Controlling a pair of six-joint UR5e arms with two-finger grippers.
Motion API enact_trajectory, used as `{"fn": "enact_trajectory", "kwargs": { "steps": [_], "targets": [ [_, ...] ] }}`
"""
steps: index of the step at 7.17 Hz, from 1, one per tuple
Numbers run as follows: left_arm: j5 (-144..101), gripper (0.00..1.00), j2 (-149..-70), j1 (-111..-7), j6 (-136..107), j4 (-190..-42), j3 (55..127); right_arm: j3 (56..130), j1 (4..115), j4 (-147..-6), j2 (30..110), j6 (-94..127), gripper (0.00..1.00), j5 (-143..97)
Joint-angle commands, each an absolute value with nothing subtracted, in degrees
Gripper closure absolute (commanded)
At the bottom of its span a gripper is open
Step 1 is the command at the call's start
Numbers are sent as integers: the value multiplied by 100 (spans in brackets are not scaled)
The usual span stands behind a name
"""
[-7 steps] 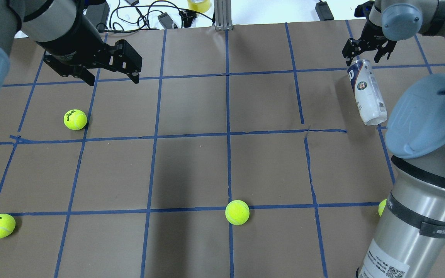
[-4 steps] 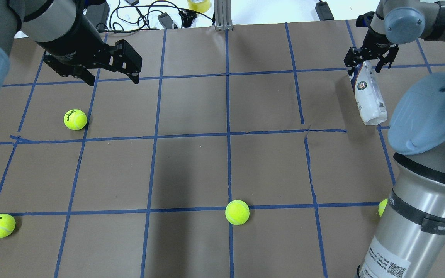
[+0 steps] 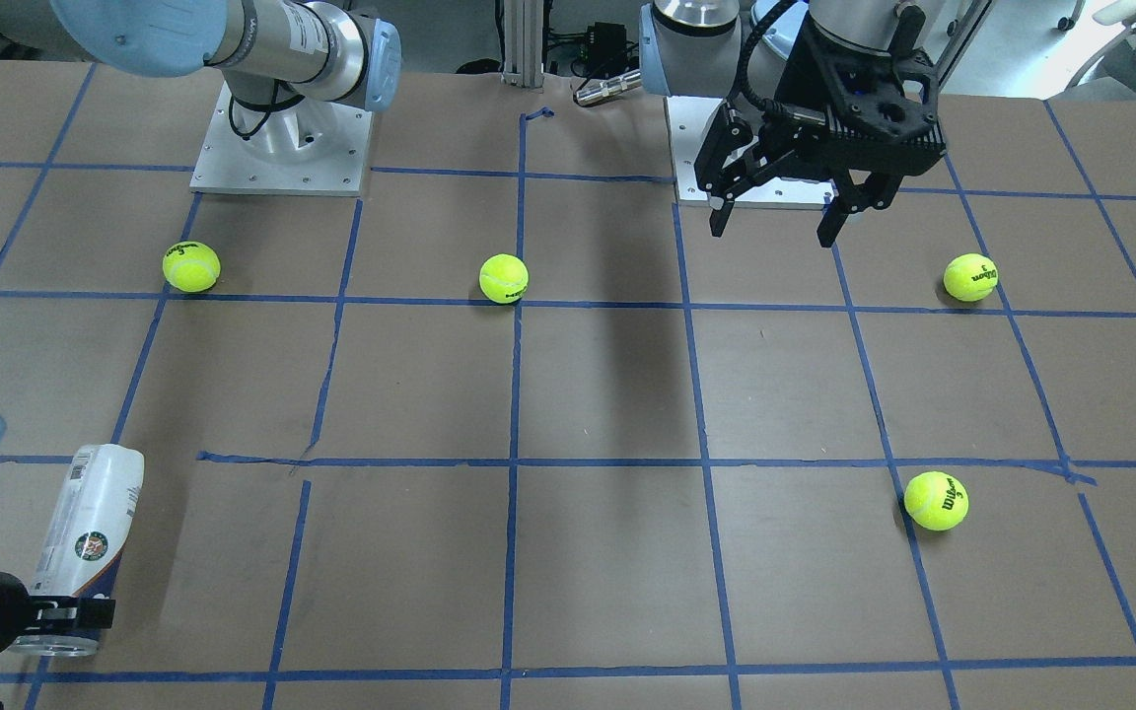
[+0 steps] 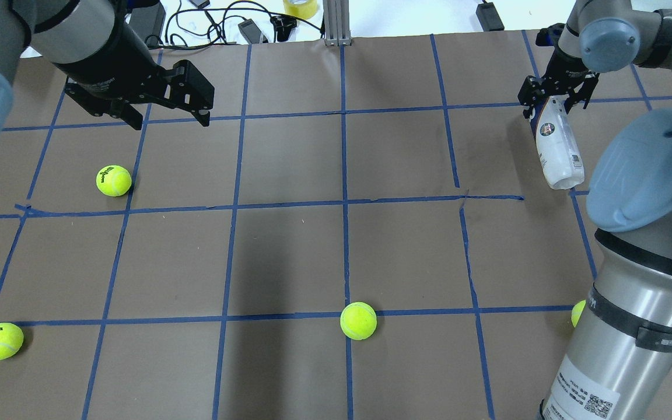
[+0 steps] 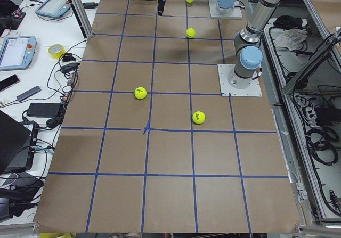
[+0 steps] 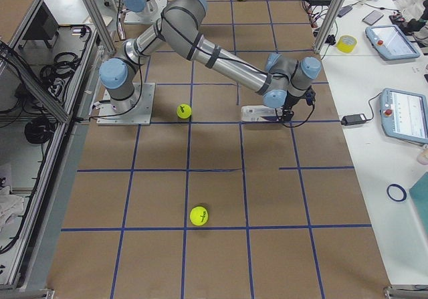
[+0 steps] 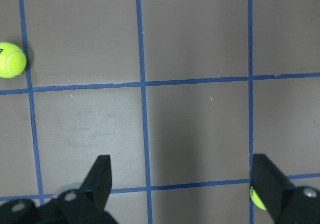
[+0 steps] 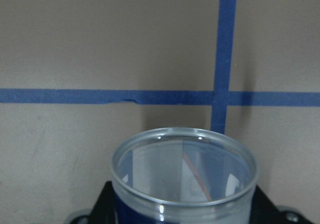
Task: Lift up tennis ball bucket
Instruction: 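Lower the right gripper and grasp the can's open end, then carry the can with the right gripper toward the left gripper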
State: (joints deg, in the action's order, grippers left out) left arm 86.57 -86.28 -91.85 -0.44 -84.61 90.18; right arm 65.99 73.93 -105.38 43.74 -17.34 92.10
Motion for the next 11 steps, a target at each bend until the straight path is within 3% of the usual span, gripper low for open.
{"fn": "enact_trajectory", "kwargs": {
  "steps": [1,2,4,7,11],
  "targets": [
    [8657,0,-8622,-9185,-44,-8464,9018,6609,7392,-10564,4368,-1749,34,9185],
    [8657,0,-8622,-9185,-44,-8464,9018,6609,7392,-10556,4412,-1775,51,9185],
    [8657,0,-8622,-9185,-44,-8464,9026,6601,7549,-10468,4718,-2100,66,9158],
    [8657,0,-8622,-9185,-26,-8473,9026,6671,8346,-10336,5194,-2912,64,9054],
    [8657,0,-8622,-9167,-26,-8473,9026,6662,9989,-10309,5247,-3392,68,8877]
  ]
}}
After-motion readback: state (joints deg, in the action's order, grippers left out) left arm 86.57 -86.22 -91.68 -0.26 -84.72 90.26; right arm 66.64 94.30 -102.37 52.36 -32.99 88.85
